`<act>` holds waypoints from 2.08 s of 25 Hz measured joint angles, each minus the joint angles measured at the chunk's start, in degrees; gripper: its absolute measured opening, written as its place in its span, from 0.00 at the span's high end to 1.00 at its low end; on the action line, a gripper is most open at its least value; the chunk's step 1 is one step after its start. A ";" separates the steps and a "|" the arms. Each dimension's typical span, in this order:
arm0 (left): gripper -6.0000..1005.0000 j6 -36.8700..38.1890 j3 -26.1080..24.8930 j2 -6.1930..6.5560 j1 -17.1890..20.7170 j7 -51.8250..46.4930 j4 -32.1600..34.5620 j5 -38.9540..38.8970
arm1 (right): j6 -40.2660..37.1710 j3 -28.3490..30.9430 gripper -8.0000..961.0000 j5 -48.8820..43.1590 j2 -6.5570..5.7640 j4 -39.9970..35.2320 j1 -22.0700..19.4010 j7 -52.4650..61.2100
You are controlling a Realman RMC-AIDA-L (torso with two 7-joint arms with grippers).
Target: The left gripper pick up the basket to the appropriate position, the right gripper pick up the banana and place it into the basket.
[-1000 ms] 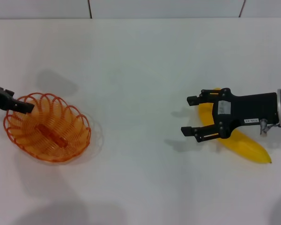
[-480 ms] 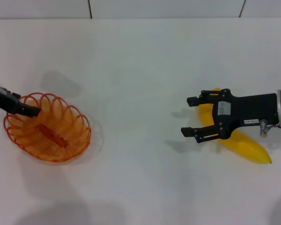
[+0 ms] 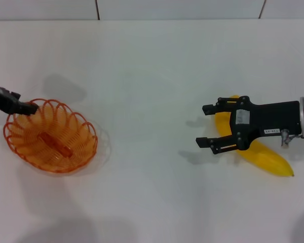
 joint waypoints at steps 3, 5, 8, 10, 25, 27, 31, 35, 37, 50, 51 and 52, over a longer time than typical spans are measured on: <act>0.39 -0.11 0.46 0.02 0.05 0.33 -0.59 0.26 | 0.00 0.06 0.07 0.00 0.00 0.00 0.00 0.00; 0.46 -0.13 0.49 -0.08 0.05 0.42 -0.62 0.39 | 0.00 0.08 0.07 0.00 0.00 0.00 0.00 0.00; 0.57 -0.18 0.56 -0.23 0.06 0.60 -0.63 0.51 | 0.00 0.07 0.07 0.00 0.00 -0.04 0.00 0.24; 0.67 -0.18 0.57 -0.18 0.04 0.60 -0.63 0.33 | 0.00 0.01 0.07 0.00 0.00 -0.15 0.00 0.52; 0.90 0.07 0.10 0.03 -0.17 0.15 -0.11 -0.48 | -0.01 -0.02 0.07 0.00 0.00 -0.20 0.00 0.70; 0.90 0.06 0.18 0.01 -0.35 0.19 -0.06 -1.63 | -0.01 -0.02 0.07 0.00 0.00 -0.23 0.00 0.71; 0.90 -0.11 0.45 0.07 -0.75 0.46 0.02 -4.50 | -0.01 -0.02 0.07 0.00 0.00 -0.29 0.00 0.72; 0.91 -0.40 0.47 0.08 -1.36 1.14 0.05 -6.96 | -0.01 -0.02 0.07 0.00 0.00 -0.42 0.07 0.77; 0.92 -0.66 0.48 0.02 -1.41 1.83 0.05 -8.25 | -0.01 -0.02 0.07 0.00 0.00 -0.43 0.12 0.78; 0.92 -5.41 0.48 -0.44 -1.19 5.66 -1.99 -15.17 | -0.44 0.30 0.07 0.00 0.00 -0.45 0.27 0.80; 0.92 -6.05 0.48 -0.44 -1.32 5.76 -2.63 -15.30 | -0.44 0.27 0.07 0.00 0.00 -0.45 0.27 0.79; 0.92 -6.92 0.47 -0.44 -1.53 6.05 -3.56 -15.64 | -0.41 0.22 0.07 0.00 0.00 -0.45 0.27 0.79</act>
